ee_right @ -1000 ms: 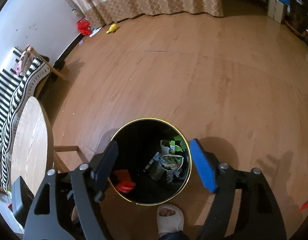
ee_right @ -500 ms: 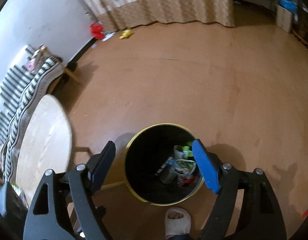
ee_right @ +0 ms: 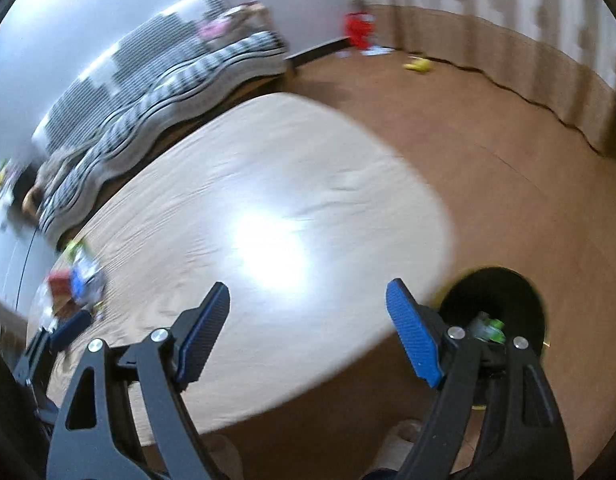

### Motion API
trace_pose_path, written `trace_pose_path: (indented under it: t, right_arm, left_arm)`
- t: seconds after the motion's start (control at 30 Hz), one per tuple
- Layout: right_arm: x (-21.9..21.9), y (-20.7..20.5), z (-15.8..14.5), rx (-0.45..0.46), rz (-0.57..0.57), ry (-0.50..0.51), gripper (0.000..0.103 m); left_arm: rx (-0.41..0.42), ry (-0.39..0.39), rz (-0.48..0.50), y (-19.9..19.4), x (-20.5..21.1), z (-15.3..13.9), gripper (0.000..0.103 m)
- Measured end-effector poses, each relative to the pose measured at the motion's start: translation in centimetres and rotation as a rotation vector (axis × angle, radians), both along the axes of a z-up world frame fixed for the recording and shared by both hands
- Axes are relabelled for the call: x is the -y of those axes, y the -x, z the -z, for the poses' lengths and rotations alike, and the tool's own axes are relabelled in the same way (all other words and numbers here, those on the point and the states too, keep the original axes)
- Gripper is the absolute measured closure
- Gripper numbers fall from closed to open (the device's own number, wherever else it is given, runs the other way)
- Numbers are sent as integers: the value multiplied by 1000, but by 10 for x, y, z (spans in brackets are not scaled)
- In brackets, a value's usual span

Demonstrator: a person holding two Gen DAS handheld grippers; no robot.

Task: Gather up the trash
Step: 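Swing both tools back toward the trash pile on the table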

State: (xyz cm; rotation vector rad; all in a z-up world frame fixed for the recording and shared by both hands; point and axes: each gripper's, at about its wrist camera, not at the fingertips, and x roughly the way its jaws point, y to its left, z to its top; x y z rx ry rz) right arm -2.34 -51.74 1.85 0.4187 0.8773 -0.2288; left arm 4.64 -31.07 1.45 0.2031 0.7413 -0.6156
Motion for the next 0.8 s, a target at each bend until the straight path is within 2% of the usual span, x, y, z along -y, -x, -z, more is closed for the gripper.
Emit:
trace_pose_path:
  t: [0.27, 0.37, 0.47, 0.6, 0.8]
  right_arm:
    - [-135, -69, 7, -29, -241, 36, 25]
    - [-171, -87, 12, -42, -298, 42, 25]
    - [-207, -108, 20, -55, -356, 46, 25]
    - [-238, -127, 32, -66, -407, 44, 25]
    - [-275, -152, 48, -78, -465, 22, 28]
  left_arm:
    - [22, -35, -302, -37, -154, -7, 11]
    - [30, -54, -421, -50, -204, -5, 10]
    - [0, -39, -533, -68, -255, 0, 10]
    - [-30, -22, -589, -75, -293, 12, 10]
    - [-48, 3, -561, -89, -302, 21, 10]
